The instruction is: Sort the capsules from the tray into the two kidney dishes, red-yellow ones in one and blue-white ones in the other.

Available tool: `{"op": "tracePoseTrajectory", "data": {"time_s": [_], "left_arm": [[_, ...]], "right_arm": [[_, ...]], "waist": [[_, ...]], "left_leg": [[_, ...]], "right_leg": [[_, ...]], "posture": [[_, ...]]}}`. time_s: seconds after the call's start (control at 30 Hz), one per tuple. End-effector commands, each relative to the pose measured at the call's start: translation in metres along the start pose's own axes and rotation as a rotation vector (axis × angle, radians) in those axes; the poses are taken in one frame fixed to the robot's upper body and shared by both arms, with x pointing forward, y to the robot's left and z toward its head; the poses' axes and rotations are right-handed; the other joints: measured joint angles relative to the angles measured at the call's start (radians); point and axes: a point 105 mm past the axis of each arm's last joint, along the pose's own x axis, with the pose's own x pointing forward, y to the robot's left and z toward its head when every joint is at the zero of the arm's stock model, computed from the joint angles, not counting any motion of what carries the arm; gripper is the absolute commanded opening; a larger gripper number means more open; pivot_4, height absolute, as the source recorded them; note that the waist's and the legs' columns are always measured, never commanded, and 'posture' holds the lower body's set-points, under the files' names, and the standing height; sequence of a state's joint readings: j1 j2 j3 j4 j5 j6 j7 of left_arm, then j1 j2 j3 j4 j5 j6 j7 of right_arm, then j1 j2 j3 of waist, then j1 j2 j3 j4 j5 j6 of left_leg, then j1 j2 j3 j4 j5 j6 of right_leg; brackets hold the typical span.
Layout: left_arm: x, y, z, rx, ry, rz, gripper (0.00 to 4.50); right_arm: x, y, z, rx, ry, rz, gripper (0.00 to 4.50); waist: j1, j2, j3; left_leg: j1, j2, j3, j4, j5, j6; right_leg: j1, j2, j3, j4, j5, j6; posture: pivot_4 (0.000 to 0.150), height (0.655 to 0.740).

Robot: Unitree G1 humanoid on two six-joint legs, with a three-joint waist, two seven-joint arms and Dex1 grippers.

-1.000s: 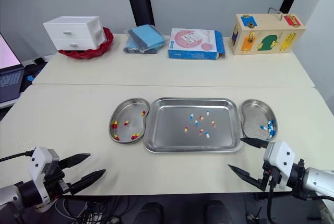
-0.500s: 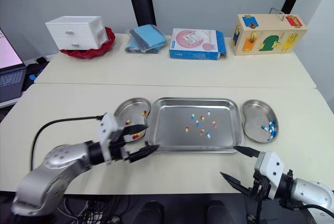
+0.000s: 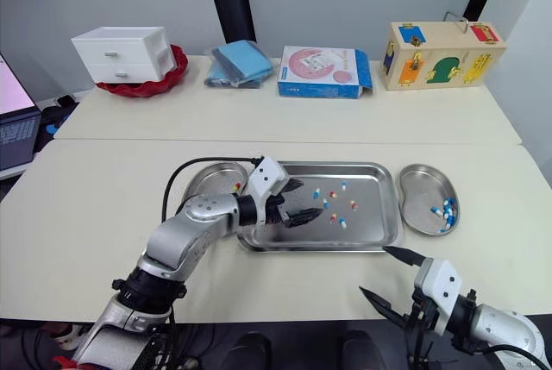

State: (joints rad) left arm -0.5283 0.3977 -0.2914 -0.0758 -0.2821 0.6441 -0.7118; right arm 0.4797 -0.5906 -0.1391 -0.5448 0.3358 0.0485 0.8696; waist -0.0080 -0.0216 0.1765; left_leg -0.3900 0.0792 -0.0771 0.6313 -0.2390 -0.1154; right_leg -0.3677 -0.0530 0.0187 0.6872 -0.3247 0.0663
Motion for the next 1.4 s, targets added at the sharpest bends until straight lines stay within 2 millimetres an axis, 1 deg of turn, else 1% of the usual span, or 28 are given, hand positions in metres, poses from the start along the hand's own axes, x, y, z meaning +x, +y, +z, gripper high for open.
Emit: {"op": "tracePoseTrajectory", "data": {"time_s": [0.03, 0.23, 0.33, 0.53, 0.63, 0.67, 0.7, 0.73, 0.83, 0.97, 1.03, 1.2, 1.3, 1.4], "left_arm": [[0.002, -0.002, 0.002, 0.035, 0.017, -0.03, 4.45], [0.009, -0.004, -0.011, 0.037, 0.059, -0.041, 4.45], [0.013, 0.0, -0.017, 0.034, 0.081, -0.023, 4.45], [0.017, -0.002, -0.025, 0.03, 0.101, -0.043, 4.45], [0.017, -0.004, -0.029, 0.027, 0.118, -0.056, 3.85], [0.016, -0.005, -0.031, 0.027, 0.125, -0.061, 3.47], [0.016, -0.005, -0.032, 0.026, 0.13, -0.063, 3.22], [0.015, -0.005, -0.033, 0.025, 0.133, -0.063, 2.85], [0.014, -0.004, -0.034, 0.029, 0.14, -0.06, 2.01], [0.014, -0.003, -0.034, 0.037, 0.136, -0.052, 0.62], [0.014, -0.002, -0.033, 0.045, 0.132, -0.049, 0.03], [0.014, -0.002, -0.028, 0.059, 0.107, -0.045, 0.03], [0.013, -0.002, -0.02, 0.066, 0.078, -0.041, 0.03], [0.01, -0.001, -0.007, 0.085, 0.038, -0.039, 0.03]], "right_arm": [[0.0, 0.002, 0.007, -0.023, -0.027, -0.007, 4.5], [0.002, 0.004, 0.008, -0.018, -0.033, -0.011, 4.5], [0.004, 0.004, 0.01, -0.017, -0.036, -0.009, 4.5], [0.005, 0.006, 0.012, -0.016, -0.037, -0.007, 4.5], [0.005, 0.006, 0.013, -0.015, -0.037, -0.007, 4.5], [0.005, 0.006, 0.013, -0.016, -0.037, -0.007, 4.5], [0.006, 0.006, 0.014, -0.016, -0.037, -0.007, 4.5], [0.006, 0.006, 0.014, -0.017, -0.038, -0.008, 4.5], [0.007, 0.004, 0.016, -0.019, -0.04, -0.008, 4.5], [0.009, 0.003, 0.018, -0.02, -0.039, -0.008, 4.5], [0.009, 0.002, 0.018, -0.023, -0.038, -0.007, 4.5], [0.008, -0.002, 0.019, -0.035, -0.03, -0.007, 4.5], [0.008, -0.003, 0.019, -0.044, -0.024, -0.006, 4.5], [0.008, -0.004, 0.02, -0.052, -0.025, -0.009, 4.5]], "waist": [[0.001, 0.0, 0.0], [0.002, 0.0, 0.0], [0.002, 0.0, 0.0], [0.003, 0.0, 0.0], [0.003, 0.0, 0.0], [0.003, 0.0, 0.0], [0.003, 0.0, 0.0], [0.003, 0.0, 0.0], [0.003, 0.0, 0.0], [0.003, 0.0, 0.0], [0.003, 0.0, 0.0], [0.003, 0.0, 0.0], [0.003, 0.0, 0.0], [0.003, 0.0, 0.0]], "left_leg": [[0.0, 0.0, 0.0, 0.0, 0.0, 0.0], [0.0, 0.0, 0.0, 0.0, 0.0, 0.0], [0.0, 0.0, 0.0, 0.0, 0.0, 0.0], [0.0, 0.0, 0.0, 0.0, 0.0, 0.0], [0.0, 0.0, 0.0, 0.0, 0.0, 0.0], [0.0, 0.0, 0.0, 0.0, 0.0, 0.0], [0.0, 0.0, 0.0, 0.0, 0.0, 0.0], [0.0, 0.0, 0.0, 0.0, 0.0, 0.0], [0.0, 0.0, 0.0, 0.0, 0.0, 0.0], [0.0, 0.0, 0.0, 0.0, 0.0, 0.0], [0.0, 0.0, 0.0, 0.0, 0.0, 0.0], [0.0, 0.0, 0.0, 0.0, 0.0, 0.0], [0.0, 0.0, 0.0, 0.0, 0.0, 0.0], [0.0, 0.0, 0.0, 0.0, 0.0, 0.0]], "right_leg": [[0.0, 0.0, 0.0, 0.0, 0.0, 0.0], [0.0, 0.0, 0.0, 0.0, 0.0, 0.0], [0.0, 0.0, 0.0, 0.0, 0.0, 0.0], [0.0, 0.0, 0.0, 0.0, 0.0, 0.0], [0.0, 0.0, 0.0, 0.0, 0.0, 0.0], [0.0, 0.0, 0.0, 0.0, 0.0, 0.0], [0.0, 0.0, 0.0, 0.0, 0.0, 0.0], [0.0, 0.0, 0.0, 0.0, 0.0, 0.0], [0.0, 0.0, 0.0, 0.0, 0.0, 0.0], [0.0, 0.0, 0.0, 0.0, 0.0, 0.0], [0.0, 0.0, 0.0, 0.0, 0.0, 0.0], [0.0, 0.0, 0.0, 0.0, 0.0, 0.0], [0.0, 0.0, 0.0, 0.0, 0.0, 0.0], [0.0, 0.0, 0.0, 0.0, 0.0, 0.0]], "posture": [[0.15, 0.7078], [0.15, 0.7078], [0.15, 0.7078], [0.15, 0.7078], [0.15, 0.7078], [0.15, 0.7078], [0.15, 0.7078], [0.15, 0.7078], [0.15, 0.7078], [0.15, 0.7078], [0.15, 0.7078], [0.15, 0.7078], [0.15, 0.7078], [0.15, 0.7078]]}}
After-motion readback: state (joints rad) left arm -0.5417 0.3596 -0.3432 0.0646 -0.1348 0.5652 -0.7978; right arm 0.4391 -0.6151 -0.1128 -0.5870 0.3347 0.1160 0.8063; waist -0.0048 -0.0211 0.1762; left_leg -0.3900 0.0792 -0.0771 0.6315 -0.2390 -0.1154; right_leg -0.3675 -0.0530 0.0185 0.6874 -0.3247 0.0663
